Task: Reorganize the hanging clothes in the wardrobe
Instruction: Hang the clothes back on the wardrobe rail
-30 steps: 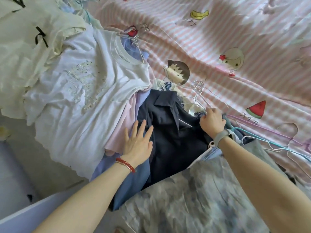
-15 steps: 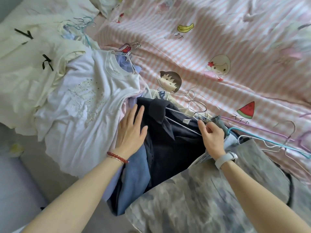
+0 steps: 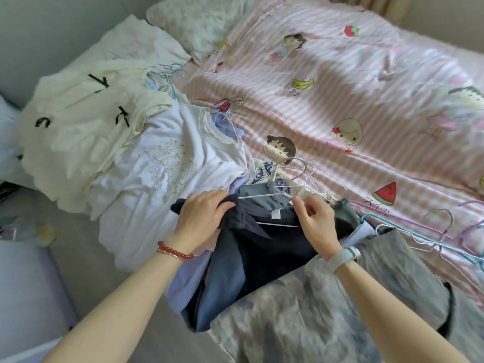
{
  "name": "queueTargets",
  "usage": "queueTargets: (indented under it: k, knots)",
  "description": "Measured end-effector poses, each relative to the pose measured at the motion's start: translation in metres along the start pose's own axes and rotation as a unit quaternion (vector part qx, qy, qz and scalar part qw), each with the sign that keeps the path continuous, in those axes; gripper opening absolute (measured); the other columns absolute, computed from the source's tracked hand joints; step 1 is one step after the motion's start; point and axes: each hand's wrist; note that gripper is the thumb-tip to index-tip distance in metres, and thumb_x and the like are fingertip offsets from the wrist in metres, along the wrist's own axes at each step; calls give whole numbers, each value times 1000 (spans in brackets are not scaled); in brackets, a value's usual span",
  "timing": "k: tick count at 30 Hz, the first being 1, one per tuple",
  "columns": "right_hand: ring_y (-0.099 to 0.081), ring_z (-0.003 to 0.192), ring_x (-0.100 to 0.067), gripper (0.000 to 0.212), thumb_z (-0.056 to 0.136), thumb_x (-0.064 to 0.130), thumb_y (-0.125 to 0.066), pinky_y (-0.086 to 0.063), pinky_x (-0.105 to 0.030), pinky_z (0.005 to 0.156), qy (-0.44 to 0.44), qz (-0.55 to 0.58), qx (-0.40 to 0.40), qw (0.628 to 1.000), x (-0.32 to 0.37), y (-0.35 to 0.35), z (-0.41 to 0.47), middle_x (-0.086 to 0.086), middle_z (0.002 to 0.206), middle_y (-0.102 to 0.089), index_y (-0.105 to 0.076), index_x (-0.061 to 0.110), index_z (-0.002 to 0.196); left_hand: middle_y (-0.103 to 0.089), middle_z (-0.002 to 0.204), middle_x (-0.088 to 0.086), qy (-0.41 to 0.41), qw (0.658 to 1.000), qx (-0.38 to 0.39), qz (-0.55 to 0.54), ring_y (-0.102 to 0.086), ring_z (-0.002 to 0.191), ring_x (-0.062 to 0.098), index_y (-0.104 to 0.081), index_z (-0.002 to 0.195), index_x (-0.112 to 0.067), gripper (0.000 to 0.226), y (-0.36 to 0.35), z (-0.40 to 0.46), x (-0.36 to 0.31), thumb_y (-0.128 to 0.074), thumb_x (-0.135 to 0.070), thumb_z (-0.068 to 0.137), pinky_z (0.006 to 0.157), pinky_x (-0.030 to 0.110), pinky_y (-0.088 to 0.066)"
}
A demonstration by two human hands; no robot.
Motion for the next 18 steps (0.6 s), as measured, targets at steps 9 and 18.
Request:
queueTargets:
  k: [9, 18]
  knots:
    - [-41, 59, -19, 37, 87, 19, -61, -32, -31, 66, 181, 12, 163, 970, 150, -97, -26, -1, 59, -42, -49, 0, 57, -66, 83, 3, 219, 955, -191, -51, -58, 77, 26, -66, 95, -8, 14, 90, -150, 85, -53, -10, 91, 76, 39, -40]
    - [-50, 80, -18, 27, 91, 16, -42, -36, -32, 81, 391, 6, 293, 872, 284, -187, -131, -4, 78, -58, -66, 4, 87, -56, 66, -12, 322, 871, -367, -46, -58, 61, 16, -66, 91, -5, 9, 161, -349, 130, -58, -5, 88, 59, 28, -44]
Point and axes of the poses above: each hand's wrist, its own z-axis towards the middle knuckle, its own y-axis out of the back of the hand, x = y × z
